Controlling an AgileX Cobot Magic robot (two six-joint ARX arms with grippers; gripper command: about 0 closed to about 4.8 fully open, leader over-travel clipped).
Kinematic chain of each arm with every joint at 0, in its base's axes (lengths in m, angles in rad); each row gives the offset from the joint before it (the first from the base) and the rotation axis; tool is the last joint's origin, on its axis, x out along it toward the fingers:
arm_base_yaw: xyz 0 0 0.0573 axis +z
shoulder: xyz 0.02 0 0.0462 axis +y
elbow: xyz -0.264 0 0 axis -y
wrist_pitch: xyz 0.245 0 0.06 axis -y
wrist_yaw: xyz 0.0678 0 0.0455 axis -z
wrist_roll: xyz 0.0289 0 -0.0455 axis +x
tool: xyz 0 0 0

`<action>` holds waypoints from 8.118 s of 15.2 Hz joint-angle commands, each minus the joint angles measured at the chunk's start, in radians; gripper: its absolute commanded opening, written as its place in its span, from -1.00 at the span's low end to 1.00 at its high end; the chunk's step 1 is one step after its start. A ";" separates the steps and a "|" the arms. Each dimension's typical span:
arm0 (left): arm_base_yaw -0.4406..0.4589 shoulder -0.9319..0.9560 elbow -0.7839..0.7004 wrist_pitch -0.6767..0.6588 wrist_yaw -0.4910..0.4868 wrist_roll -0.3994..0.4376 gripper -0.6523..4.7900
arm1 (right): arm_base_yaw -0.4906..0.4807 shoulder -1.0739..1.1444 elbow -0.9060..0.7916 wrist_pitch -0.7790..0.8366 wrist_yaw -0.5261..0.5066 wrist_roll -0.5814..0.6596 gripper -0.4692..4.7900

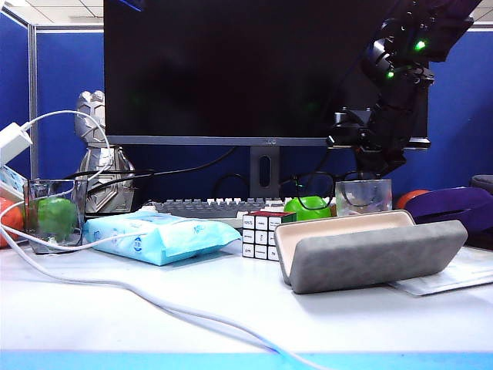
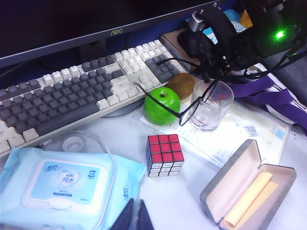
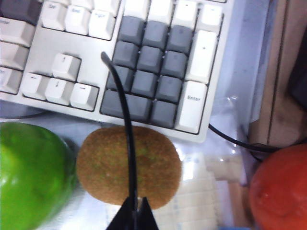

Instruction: Pick up the glasses, fold the temples of the glasses, place the glasses into the glasses case, and finally close the glasses case.

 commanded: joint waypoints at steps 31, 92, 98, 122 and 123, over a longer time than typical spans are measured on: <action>0.001 0.011 0.003 0.243 0.220 -0.390 -0.78 | 0.072 -0.390 0.006 0.493 -1.010 0.090 -0.83; 0.000 0.041 0.003 0.818 0.764 -1.212 -0.78 | 0.383 -0.361 0.005 1.169 -0.977 0.453 0.26; 0.002 0.041 0.003 0.812 0.668 -1.097 -0.78 | 0.256 -0.438 0.005 1.058 -0.989 0.481 0.14; 0.000 0.041 0.003 0.686 0.217 -0.988 -0.78 | 0.377 -0.537 0.004 0.555 -1.224 0.475 -0.85; 0.000 0.041 0.003 0.686 0.231 -0.988 -0.78 | 0.377 -0.533 0.004 0.572 -1.220 0.475 -0.84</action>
